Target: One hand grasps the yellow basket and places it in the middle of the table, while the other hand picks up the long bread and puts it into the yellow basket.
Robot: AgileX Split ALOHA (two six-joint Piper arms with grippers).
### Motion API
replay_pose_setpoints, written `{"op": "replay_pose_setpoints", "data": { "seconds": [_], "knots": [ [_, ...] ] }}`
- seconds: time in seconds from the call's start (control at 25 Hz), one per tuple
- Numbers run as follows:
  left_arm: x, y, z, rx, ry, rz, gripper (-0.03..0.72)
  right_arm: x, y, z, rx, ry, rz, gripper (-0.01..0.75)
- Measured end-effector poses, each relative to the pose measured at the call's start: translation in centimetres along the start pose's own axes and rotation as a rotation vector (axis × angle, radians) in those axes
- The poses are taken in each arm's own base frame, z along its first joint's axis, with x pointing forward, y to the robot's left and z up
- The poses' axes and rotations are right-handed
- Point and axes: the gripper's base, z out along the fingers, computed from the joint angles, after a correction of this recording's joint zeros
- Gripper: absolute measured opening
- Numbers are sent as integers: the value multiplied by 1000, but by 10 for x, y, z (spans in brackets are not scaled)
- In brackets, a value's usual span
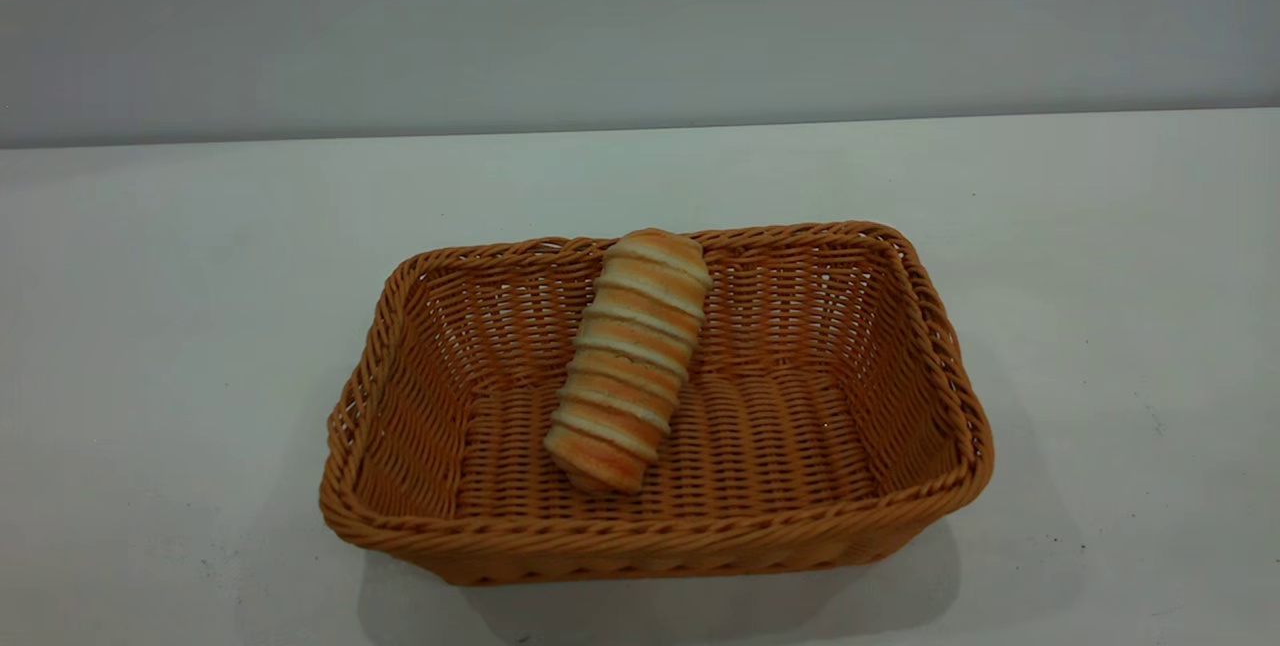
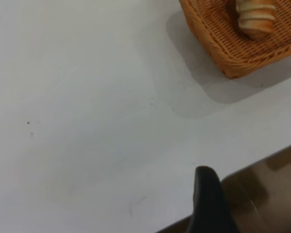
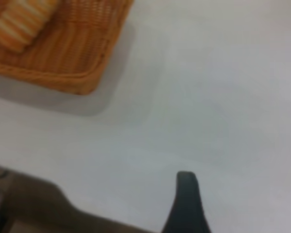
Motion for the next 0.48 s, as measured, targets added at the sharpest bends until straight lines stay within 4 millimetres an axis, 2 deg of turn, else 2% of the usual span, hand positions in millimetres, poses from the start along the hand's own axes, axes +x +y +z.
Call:
{"op": "replay_pose_setpoints", "data": {
  "seconds": [0.24,0.48],
  "knots": [
    [2,-2,-3,-132,-11,-118,526,0,-2,0,170,8,129,587],
    [7,-6,-7,-253,-38,-219,526,0,-2,0,186,9,141,587]
  ]
}}
